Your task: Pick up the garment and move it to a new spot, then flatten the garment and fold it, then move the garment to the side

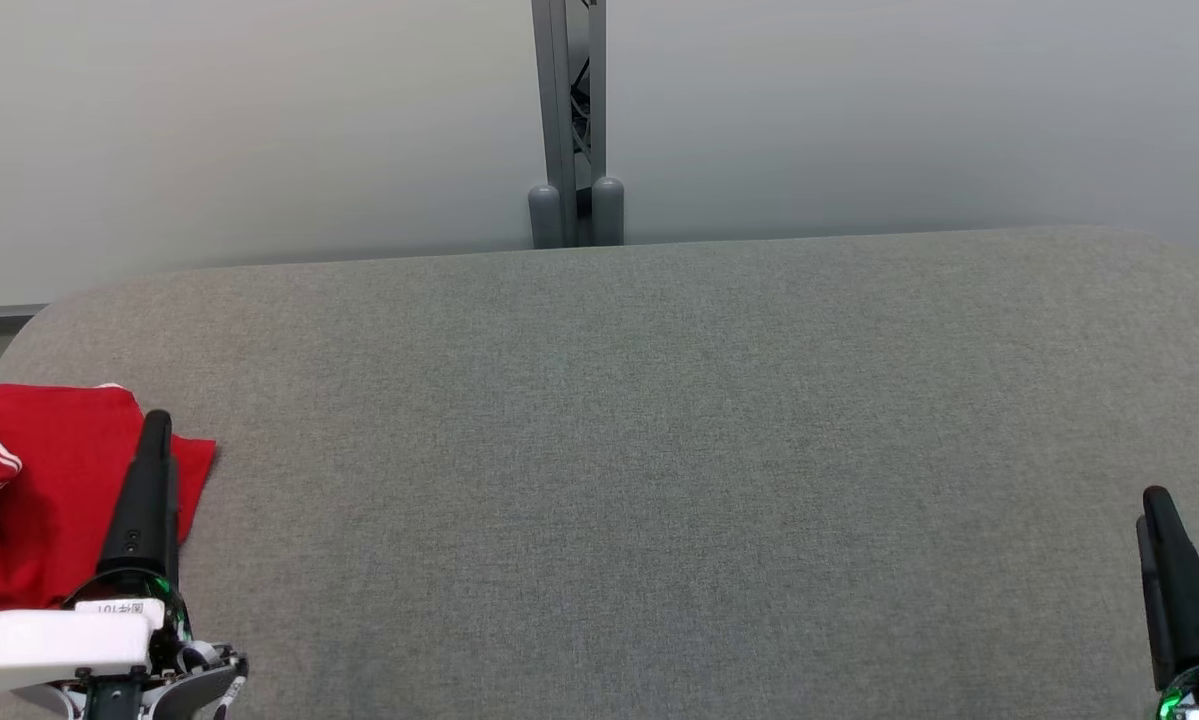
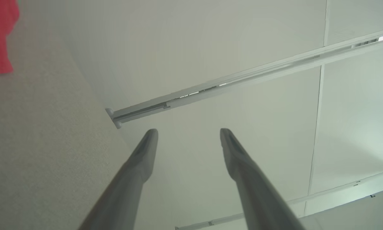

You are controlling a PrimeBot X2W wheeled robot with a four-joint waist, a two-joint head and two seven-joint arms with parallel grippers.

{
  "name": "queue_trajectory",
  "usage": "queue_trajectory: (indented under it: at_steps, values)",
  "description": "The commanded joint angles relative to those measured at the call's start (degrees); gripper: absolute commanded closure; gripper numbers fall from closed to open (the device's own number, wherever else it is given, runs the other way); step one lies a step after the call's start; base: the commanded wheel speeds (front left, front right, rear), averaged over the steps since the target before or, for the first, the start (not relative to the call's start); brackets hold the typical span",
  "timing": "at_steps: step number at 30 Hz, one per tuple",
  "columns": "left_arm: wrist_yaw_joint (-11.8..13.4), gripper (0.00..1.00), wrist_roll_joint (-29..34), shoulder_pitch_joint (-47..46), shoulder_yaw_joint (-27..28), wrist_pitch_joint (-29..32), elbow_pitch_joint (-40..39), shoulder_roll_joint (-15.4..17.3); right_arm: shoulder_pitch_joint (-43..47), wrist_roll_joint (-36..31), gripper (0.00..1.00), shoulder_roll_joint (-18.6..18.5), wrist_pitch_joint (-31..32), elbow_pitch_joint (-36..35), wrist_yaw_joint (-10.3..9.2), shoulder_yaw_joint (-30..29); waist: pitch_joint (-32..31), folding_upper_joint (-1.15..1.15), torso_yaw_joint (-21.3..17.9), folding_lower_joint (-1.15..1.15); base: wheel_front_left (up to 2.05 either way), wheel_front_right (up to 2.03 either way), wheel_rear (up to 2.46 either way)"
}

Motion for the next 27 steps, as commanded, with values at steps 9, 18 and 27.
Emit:
queue_trajectory:
  at_steps: [9, 18, 27]
  values:
    - [-3.0, 0.00, 18.2, -3.8, -1.5, -3.2, 0.9, 0.1, -4.8, -18.3, 0.00, 0.2, -0.2, -0.4, 0.01, -2.5, 0.0, 0.00, 0.0, 0.00, 0.00, 0.00, 0.00]
    - [-3.5, 0.00, 31.7, -5.5, -4.9, -5.5, 2.7, 1.4, -6.9, -31.5, 0.00, 0.2, -0.2, 1.4, 0.01, -1.8, 0.1, 0.00, -0.3, 0.00, 0.00, 0.00, 0.00]
    - [-3.3, 0.00, 41.2, -6.2, -9.8, -7.8, 7.6, 3.3, -8.4, -43.3, 0.00, 1.9, -0.2, 4.8, 0.01, -1.9, 0.0, 0.00, -0.4, 0.00, 0.00, 0.00, 0.00]
